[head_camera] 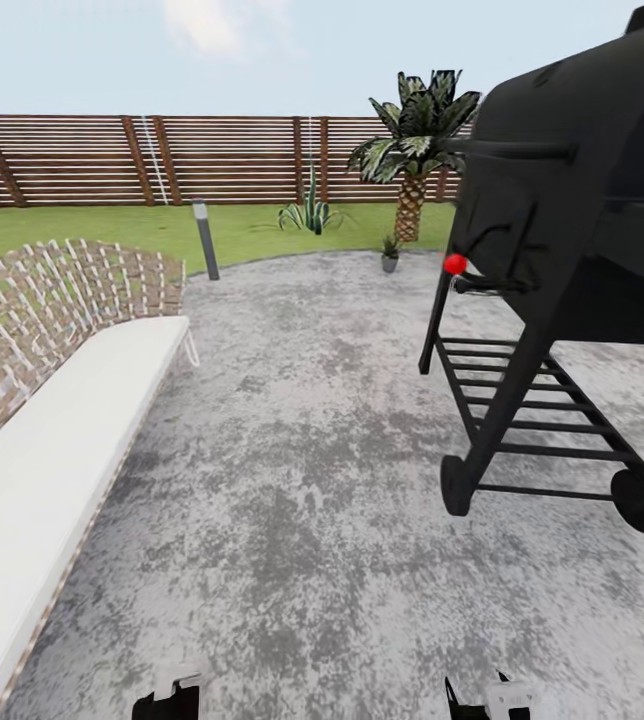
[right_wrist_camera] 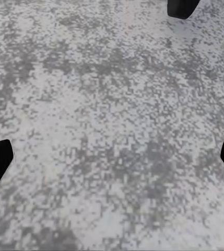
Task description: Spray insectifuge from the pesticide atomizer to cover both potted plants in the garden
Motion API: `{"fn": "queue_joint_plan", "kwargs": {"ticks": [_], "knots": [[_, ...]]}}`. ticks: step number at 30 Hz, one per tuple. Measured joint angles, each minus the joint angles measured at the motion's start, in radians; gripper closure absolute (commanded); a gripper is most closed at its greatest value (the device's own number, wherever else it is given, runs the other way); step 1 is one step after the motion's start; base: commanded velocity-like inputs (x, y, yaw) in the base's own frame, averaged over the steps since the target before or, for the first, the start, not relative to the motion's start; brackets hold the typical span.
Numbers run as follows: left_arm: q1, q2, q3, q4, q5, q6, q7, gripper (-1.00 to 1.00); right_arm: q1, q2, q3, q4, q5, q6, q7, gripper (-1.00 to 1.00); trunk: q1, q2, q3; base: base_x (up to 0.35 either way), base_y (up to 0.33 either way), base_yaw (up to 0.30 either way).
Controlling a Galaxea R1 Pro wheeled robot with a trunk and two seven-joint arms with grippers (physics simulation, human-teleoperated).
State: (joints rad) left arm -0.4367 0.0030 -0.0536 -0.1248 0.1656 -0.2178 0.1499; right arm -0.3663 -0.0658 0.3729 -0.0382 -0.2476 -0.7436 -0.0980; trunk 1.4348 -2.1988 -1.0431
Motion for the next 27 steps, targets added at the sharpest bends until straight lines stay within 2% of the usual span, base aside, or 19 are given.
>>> {"fn": "queue_joint_plan", "kwargs": {"ticks": [14,27], "knots": [[0.000,0.000,0.000,0.000,0.000,-0.001,-0.001,1.00,0.000,0.000,-0.001,0.000,0.000,0.000,0.000,-1.00,0.000,0.000,0.000,0.291,0.192,0.000],[0.000,0.000,0.000,0.000,-0.001,-0.001,-0.005,1.00,0.000,0.000,-0.001,0.000,0.000,-0.001,0.000,-1.00,0.000,0.000,0.000,0.330,0.047,0.000]]}}
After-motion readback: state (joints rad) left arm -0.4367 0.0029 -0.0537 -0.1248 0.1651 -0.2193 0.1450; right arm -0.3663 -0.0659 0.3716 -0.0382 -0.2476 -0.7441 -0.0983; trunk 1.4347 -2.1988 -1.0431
